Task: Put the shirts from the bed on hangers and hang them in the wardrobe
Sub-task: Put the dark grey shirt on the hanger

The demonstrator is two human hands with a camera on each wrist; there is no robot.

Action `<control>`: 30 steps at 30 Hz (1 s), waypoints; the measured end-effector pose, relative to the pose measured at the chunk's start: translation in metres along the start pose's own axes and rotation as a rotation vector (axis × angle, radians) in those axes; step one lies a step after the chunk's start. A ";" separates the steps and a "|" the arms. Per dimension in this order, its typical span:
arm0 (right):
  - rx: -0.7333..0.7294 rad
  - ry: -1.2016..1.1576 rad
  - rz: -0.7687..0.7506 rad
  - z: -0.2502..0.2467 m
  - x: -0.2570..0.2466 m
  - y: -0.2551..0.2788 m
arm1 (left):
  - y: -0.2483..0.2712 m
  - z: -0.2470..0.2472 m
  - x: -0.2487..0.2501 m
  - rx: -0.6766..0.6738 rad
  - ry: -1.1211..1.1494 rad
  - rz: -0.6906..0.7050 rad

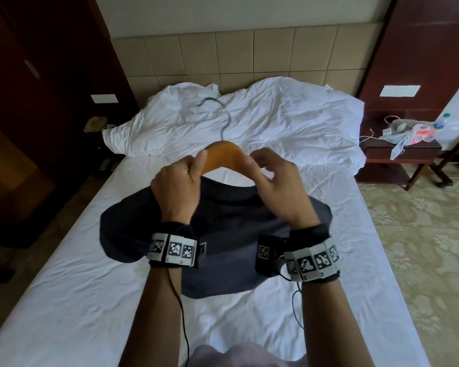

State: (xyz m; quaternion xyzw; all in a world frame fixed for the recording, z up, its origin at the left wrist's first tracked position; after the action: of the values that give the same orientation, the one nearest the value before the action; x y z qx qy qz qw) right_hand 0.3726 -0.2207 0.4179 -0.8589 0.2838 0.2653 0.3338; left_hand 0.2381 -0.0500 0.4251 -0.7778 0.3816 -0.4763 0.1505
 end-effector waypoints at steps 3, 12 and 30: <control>-0.006 -0.088 0.103 0.015 -0.004 0.001 | 0.005 0.018 0.013 -0.137 -0.025 0.062; 0.180 -0.076 0.303 -0.002 0.025 0.007 | 0.009 0.042 0.003 -0.377 0.051 0.071; 0.256 0.038 0.347 -0.015 0.035 0.009 | 0.023 0.006 -0.112 -0.014 0.801 -0.698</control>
State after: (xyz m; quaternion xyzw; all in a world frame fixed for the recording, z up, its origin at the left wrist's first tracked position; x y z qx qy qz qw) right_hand 0.3950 -0.2480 0.4003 -0.7525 0.4651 0.2645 0.3839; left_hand 0.2043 0.0161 0.3385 -0.6167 0.1308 -0.7552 -0.1794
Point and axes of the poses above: each hand's wrist, its own y-axis away from the middle knuckle, its own z-axis out of the palm, x = y × z, the point moved 6 cm from there along -y, towards the middle knuckle, and after that the axes turned 15 degrees about y, right-handed, at the moved point
